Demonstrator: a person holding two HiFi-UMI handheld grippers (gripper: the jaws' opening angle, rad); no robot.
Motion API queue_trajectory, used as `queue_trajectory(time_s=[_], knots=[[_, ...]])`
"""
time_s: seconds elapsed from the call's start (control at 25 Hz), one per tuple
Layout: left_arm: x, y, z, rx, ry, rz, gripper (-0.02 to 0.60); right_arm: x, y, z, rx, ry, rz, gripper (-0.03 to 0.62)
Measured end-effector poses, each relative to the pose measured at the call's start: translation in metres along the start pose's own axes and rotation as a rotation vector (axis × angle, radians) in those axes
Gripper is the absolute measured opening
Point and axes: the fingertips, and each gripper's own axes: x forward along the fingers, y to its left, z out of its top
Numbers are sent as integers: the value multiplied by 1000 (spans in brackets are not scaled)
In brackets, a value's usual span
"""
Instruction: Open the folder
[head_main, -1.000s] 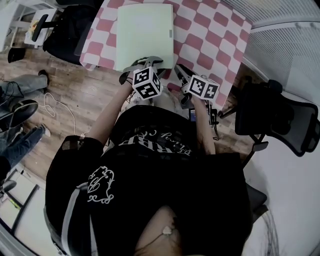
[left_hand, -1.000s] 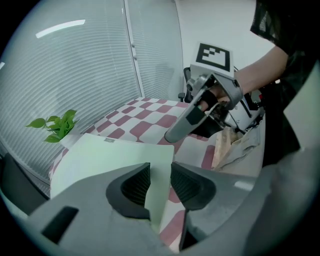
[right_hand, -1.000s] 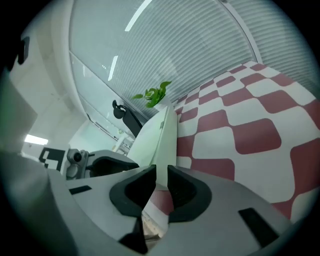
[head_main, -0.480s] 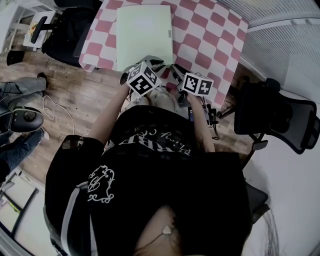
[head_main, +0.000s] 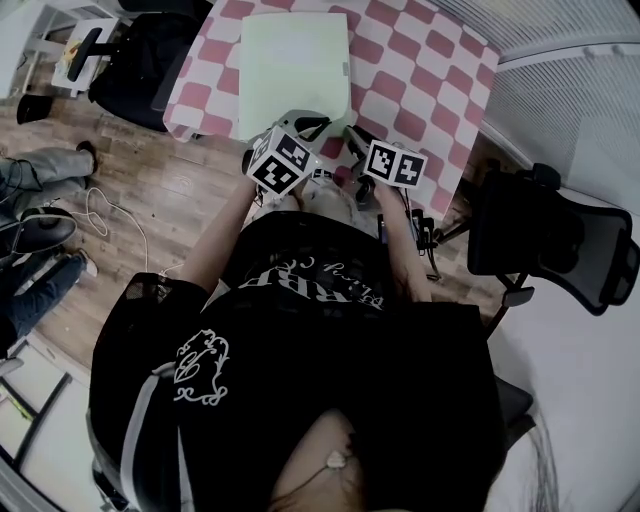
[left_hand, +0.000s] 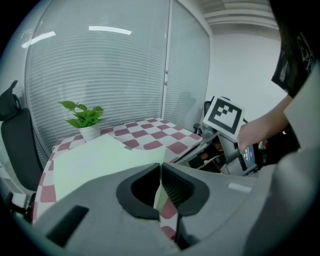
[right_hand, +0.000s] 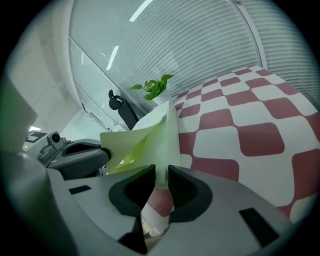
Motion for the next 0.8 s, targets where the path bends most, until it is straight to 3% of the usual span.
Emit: queue_trajectory(time_s=[0.48,0.68,0.8], knots=[[-14,3,5,2,-27,37,21,-2,2,-3,-27,-17,-7,67],[-33,4,20,24,-81,70,21,0,1,0,-44,-20,-24,67],[-57,14,31,-20,-142,102,21,-1,0,1,-40,-22,-25,67]])
